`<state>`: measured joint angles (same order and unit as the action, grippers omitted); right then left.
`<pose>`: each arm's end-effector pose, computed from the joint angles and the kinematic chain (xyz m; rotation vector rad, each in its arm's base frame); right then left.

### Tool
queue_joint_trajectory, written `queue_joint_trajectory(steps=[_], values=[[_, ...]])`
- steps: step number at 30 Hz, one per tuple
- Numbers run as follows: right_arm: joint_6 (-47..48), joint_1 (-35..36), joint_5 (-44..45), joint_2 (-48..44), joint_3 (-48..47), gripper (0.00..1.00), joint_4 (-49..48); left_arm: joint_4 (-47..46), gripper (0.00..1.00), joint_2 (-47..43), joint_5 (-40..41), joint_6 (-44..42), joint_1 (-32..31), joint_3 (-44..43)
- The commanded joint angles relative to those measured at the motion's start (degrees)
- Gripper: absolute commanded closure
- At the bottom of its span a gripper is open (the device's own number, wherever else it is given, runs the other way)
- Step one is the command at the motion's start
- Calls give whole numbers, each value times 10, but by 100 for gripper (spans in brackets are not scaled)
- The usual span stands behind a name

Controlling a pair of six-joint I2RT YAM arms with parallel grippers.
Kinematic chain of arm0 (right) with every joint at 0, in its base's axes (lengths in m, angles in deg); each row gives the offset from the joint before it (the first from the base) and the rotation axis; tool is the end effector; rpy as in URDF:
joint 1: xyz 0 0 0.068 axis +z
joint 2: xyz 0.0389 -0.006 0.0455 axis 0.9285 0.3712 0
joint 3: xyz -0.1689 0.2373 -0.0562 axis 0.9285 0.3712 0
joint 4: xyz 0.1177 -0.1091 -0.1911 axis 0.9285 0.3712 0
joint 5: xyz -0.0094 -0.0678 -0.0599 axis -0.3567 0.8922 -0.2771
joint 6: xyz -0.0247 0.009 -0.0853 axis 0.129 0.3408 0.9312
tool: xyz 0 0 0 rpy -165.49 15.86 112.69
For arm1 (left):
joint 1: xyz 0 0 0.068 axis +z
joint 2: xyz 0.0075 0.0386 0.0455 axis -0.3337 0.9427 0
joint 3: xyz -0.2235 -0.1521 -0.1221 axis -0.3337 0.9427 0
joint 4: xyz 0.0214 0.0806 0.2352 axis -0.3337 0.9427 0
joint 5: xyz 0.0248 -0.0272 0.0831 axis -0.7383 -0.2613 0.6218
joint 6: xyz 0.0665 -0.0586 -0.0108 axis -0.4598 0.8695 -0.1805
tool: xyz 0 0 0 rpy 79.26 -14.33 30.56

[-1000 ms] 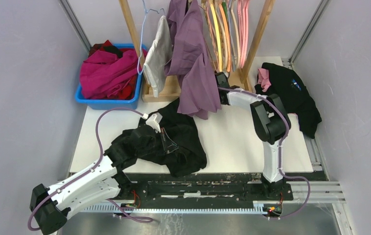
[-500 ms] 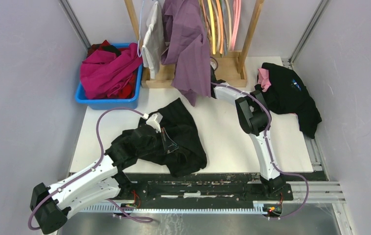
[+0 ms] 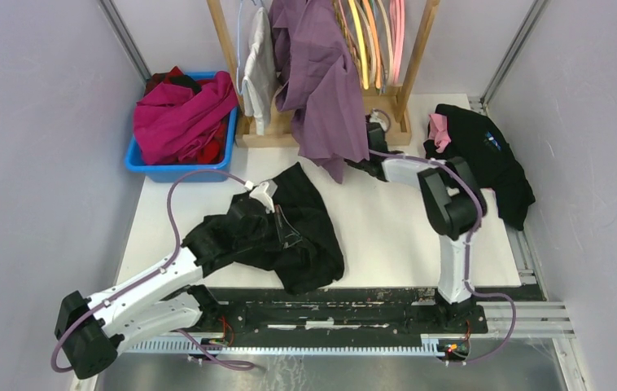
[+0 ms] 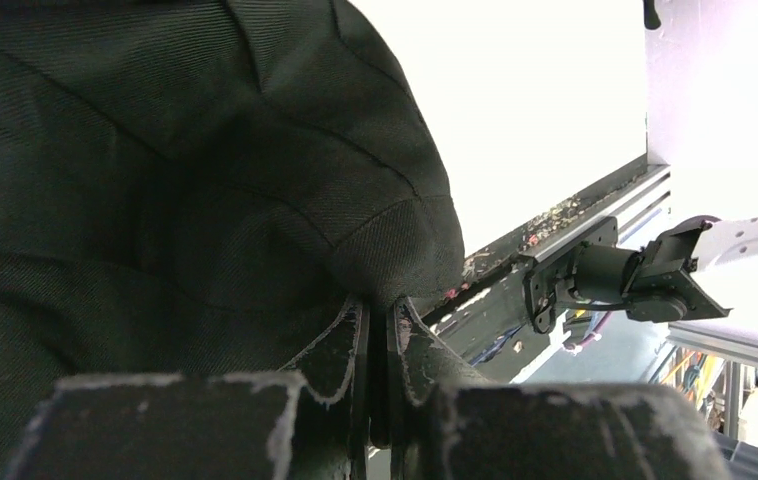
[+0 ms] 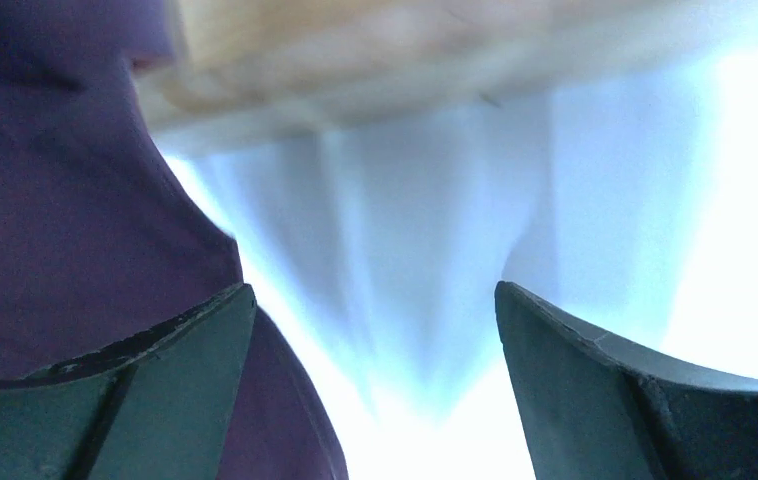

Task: Place the skirt on the hanger
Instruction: Move the clothesline to the center of the board, then place the skirt at the center of the board.

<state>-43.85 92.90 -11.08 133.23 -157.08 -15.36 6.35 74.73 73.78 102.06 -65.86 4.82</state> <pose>0.4643 0.2087 0.1547 0.3879 2.2076 0.6018 0.1350 -0.1474 0.2433 -0.0078 2.3472 -0.9508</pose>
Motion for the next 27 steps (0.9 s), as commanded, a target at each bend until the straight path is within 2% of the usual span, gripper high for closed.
queue_joint_trajectory(steps=[1,5,9,15,19,22,24,27], values=[[61,-28,16,-152,101,2,78,-52,91,38,-3,-38,-2,-73],[87,-64,19,-287,181,0,151,-58,91,82,-18,-58,-2,-146],[99,-116,-9,-408,228,0,200,-59,91,155,-46,-85,-3,-271],[119,-171,-42,-498,231,0,264,-57,91,282,-132,-103,-5,-501],[124,-191,-58,-523,227,0,287,4,91,325,-144,-131,-11,-635],[130,-195,-60,-543,229,0,302,26,90,292,-122,-147,-12,-605],[133,-198,-60,-558,234,0,307,24,89,249,-103,-151,-12,-530],[134,-199,-70,-564,241,0,310,13,87,178,-34,-143,-12,-352]])
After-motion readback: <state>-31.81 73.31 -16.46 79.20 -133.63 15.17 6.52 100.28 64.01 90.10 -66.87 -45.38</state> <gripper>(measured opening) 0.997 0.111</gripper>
